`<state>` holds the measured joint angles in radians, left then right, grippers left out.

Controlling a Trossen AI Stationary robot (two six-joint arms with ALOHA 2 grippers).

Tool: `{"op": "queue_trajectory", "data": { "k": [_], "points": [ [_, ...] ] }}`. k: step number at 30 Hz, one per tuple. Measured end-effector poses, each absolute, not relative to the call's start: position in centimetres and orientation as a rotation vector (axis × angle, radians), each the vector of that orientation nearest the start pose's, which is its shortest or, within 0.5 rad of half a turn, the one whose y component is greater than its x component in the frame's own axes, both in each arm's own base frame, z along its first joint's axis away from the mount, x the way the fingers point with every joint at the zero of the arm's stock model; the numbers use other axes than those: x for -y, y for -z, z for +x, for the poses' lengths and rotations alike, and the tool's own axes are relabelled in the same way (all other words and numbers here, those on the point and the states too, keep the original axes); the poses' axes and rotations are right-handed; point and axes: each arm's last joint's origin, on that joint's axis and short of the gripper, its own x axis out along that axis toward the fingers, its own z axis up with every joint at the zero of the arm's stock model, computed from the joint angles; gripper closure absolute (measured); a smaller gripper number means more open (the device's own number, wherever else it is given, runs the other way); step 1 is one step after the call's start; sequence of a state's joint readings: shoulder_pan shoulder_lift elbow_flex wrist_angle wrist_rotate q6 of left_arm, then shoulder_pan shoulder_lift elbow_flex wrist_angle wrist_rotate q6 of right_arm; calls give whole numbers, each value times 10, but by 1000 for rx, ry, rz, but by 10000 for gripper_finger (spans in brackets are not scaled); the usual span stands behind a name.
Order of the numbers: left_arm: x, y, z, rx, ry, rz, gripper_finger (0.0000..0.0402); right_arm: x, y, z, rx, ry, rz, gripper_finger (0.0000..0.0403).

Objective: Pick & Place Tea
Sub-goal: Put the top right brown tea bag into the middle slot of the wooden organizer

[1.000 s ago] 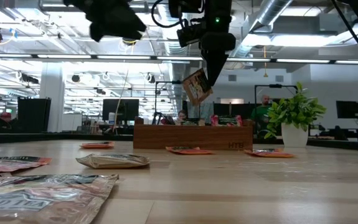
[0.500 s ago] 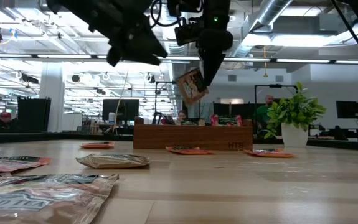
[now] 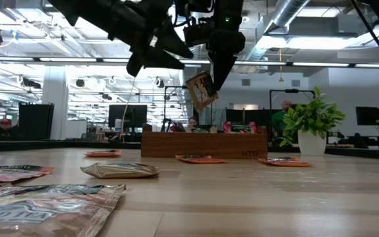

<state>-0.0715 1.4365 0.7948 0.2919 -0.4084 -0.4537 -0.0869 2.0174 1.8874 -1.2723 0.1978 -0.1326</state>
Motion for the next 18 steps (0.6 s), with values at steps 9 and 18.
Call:
{"op": "queue_trajectory", "data": {
  "k": [9, 18],
  "points": [
    [11, -223, 323, -271, -448, -319, 238, 41, -275, 399, -1417, 146, -183, 403],
    [10, -222, 330, -275, -491, -265, 238, 40, -274, 399, -1414, 139, -165, 403]
  ]
}}
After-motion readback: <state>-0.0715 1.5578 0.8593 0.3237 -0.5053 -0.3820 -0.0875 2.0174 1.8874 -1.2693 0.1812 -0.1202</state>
